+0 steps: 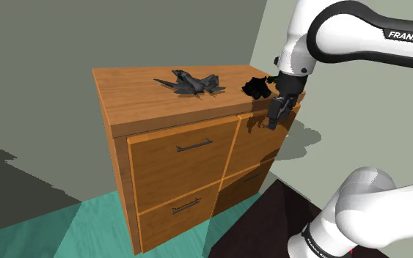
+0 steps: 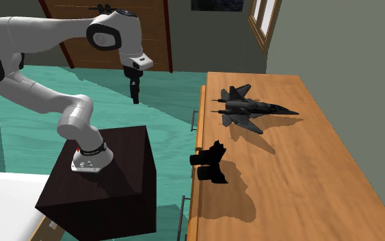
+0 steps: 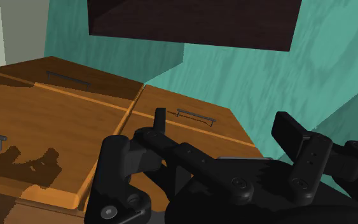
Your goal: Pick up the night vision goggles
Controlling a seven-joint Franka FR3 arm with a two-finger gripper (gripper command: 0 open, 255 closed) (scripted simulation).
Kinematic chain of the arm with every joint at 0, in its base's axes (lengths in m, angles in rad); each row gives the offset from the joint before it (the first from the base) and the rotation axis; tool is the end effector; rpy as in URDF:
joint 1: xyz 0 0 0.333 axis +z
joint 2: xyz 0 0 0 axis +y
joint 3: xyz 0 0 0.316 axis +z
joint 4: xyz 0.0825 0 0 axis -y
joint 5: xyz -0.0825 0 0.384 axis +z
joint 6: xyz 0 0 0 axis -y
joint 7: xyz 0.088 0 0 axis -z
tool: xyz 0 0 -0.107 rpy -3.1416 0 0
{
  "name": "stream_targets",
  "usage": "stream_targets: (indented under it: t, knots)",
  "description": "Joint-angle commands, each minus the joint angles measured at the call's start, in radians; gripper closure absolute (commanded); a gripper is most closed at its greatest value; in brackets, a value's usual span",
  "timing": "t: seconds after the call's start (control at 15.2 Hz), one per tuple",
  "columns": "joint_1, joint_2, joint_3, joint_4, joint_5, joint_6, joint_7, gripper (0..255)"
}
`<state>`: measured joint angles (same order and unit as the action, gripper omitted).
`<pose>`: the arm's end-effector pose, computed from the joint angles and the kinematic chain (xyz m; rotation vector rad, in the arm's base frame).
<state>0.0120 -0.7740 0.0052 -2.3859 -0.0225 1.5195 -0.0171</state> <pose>0.3029 0.0031 0.5687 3.1118 0.0506 -0.1439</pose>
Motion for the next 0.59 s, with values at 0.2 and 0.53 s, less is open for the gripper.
stream_targets:
  t: [0.2, 0.53]
  knots:
    - [-0.026, 0.049, -0.051, 0.013, -0.041, 0.061, -0.047, 0]
    - [-0.062, 0.148, -0.134, 0.057, -0.093, 0.162, -0.122, 0]
